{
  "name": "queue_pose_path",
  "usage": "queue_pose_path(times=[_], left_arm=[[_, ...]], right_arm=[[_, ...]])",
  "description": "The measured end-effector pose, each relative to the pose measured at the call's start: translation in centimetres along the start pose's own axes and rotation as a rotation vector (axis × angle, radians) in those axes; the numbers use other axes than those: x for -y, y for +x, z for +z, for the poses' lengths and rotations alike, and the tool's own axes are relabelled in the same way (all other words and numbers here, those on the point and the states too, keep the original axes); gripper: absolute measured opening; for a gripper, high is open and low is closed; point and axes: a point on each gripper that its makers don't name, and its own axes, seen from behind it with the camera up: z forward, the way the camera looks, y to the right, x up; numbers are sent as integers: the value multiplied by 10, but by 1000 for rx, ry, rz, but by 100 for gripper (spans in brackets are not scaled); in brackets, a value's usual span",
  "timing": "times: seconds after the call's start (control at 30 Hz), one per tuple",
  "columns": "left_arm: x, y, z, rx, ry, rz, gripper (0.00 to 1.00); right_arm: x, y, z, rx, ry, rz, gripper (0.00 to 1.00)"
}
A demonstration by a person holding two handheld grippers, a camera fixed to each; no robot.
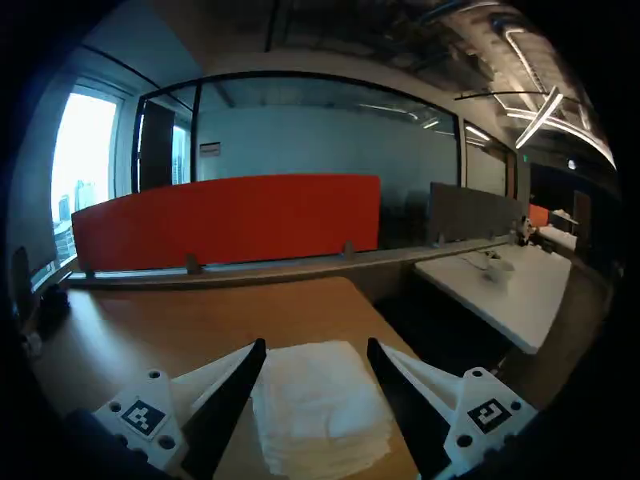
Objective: Fold towel
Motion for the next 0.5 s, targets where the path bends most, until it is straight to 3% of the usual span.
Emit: queue_pose_path(times=[0.5], left_arm=[[16, 53, 11, -111, 14, -52, 96]], right_arm=[[35, 23, -3, -45, 63, -7, 100]])
